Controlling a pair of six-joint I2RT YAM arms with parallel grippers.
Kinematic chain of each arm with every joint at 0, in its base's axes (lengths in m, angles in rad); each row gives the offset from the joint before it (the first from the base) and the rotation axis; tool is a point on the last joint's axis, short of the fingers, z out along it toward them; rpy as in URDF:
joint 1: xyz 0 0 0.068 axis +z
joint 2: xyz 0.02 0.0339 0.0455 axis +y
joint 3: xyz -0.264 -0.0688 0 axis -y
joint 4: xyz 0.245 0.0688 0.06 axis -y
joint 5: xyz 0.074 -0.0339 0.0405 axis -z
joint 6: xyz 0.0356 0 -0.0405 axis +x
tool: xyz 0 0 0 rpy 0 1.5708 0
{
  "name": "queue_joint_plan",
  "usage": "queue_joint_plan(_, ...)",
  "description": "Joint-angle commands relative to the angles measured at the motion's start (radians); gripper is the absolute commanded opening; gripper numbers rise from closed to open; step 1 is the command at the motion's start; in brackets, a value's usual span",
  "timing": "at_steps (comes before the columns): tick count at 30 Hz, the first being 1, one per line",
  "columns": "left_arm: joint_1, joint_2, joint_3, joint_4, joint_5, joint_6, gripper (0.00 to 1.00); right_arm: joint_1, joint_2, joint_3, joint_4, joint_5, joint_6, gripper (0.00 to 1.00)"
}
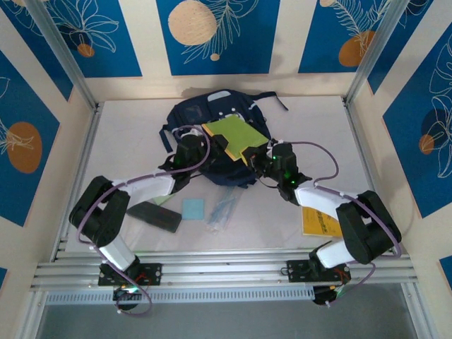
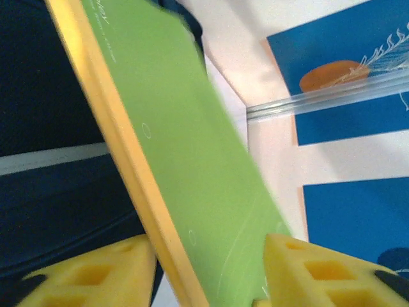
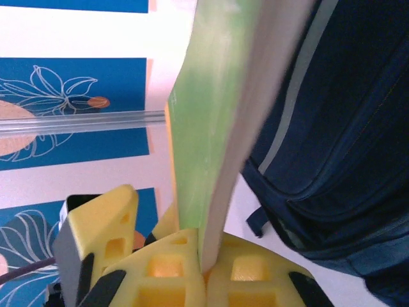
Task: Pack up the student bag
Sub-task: Rotate the book, then open the student bag at the center of the table.
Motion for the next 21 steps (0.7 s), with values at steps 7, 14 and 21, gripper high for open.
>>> queue_joint_plan(7,-0.009,0.038,0.260,-0.522,0.119,0.601,0.69,-0.203,-0.194,0.062,-0.314,-0.110,-0.293,0.00)
queue_joint_plan(14,-0.014,0.240,0.554,-0.880,0.114,0.949,0.70,-0.410,-0.311,0.055,-0.516,-0.235,-0.415,0.00)
queue_joint_plan(21,-0.017,0.396,0.749,-1.047,0.039,1.161,0.72,-0.567,-0.409,0.036,-0.638,-0.304,-0.489,0.00)
